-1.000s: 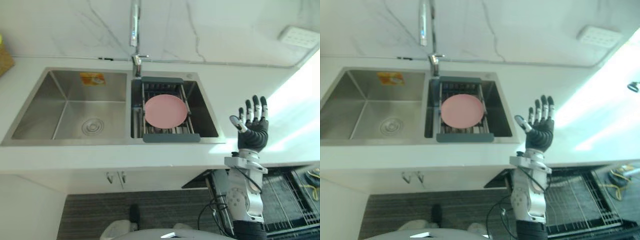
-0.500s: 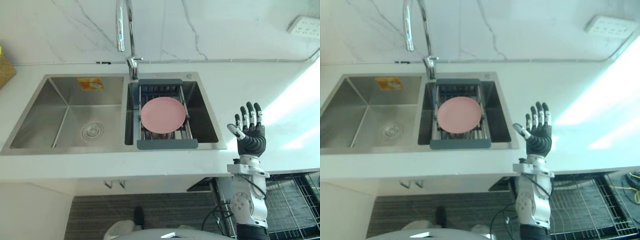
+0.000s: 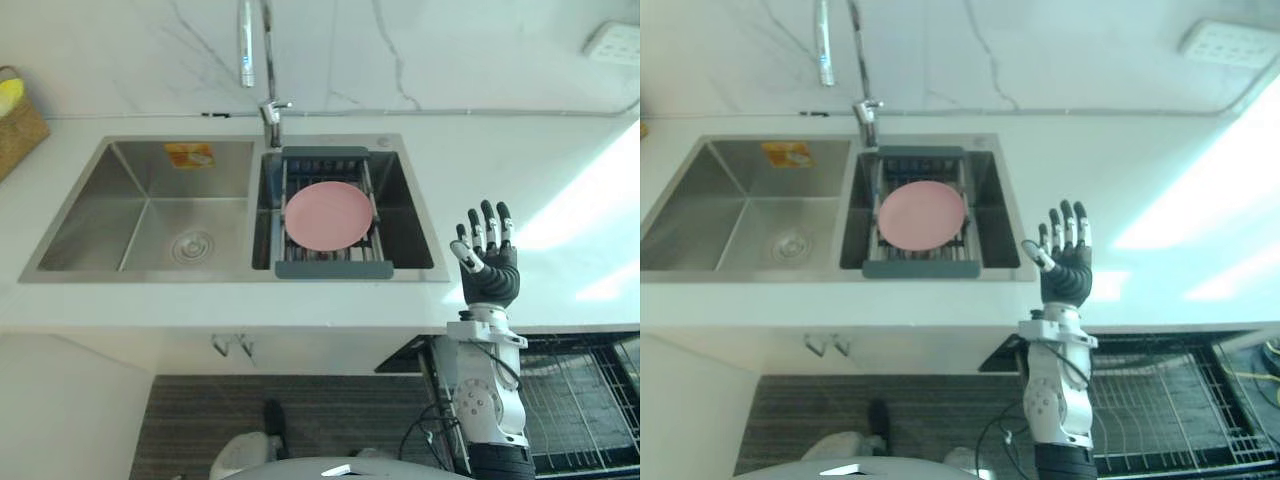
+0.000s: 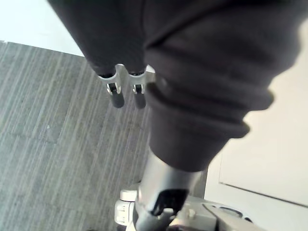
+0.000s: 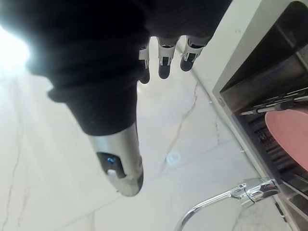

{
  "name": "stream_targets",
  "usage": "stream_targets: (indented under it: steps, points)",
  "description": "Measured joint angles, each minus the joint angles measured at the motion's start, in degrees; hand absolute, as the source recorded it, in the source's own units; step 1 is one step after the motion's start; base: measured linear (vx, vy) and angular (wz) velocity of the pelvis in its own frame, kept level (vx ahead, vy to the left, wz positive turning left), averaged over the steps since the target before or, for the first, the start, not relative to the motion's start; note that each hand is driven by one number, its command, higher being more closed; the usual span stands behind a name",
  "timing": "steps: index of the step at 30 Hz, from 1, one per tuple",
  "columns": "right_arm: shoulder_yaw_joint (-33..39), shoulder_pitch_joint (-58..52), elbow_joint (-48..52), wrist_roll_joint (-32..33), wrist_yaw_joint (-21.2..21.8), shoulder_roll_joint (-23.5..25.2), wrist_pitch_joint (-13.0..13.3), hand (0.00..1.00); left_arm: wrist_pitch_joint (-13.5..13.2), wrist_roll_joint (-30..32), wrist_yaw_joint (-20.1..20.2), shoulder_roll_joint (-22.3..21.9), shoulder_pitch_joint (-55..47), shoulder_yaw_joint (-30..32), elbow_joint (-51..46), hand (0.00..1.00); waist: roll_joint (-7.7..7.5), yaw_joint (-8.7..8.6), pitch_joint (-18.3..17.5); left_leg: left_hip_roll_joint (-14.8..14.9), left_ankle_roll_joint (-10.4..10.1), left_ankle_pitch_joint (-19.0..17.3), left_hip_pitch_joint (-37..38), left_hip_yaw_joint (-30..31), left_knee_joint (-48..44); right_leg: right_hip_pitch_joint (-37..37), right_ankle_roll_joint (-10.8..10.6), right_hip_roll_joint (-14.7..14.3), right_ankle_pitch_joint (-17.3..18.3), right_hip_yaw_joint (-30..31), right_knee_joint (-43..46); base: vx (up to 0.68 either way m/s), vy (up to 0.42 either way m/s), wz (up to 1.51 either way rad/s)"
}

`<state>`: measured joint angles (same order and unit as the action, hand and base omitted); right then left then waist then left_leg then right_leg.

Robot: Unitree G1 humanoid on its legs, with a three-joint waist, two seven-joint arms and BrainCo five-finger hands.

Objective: Walk over to the sink, pick up the cup, carry it to the dishwasher, place the cup inside the dishwasher, then close the dishwasher door

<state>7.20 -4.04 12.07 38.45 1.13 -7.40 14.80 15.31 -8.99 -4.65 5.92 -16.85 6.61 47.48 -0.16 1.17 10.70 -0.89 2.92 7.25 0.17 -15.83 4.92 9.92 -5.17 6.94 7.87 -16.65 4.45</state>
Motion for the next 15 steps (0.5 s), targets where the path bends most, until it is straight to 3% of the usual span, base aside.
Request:
stream_targets:
  steps: [7,15]
  points:
    - [-2.7,0.2,0.0,-2.9,-3.1,0.3,0.0,0.0,2.2,-4.5,1.2,0.2,-0.5,0.1,-0.8,0.0,-0.59,0.55,0.1,0.1,-0.3,0.4,0.1,-0.8,0.0,-0.1,0.3,0.1,0.1,0.1,-0.4,0.0,0.006,-0.02]
    - [-2.5,-0.2,0.0,-8.2,-6.1,0.3,0.0,0.0,4.9,-4.5,4.2,1.0,-0.8,0.0,-0.8,0.0,-1.51,0.34,-0.2,0.0,-0.2,0.5,0.4,-0.3,0.0,0.7,-0.3,0.1,-0.3,-0.6,-0.7,0.03,-0.009,0.03]
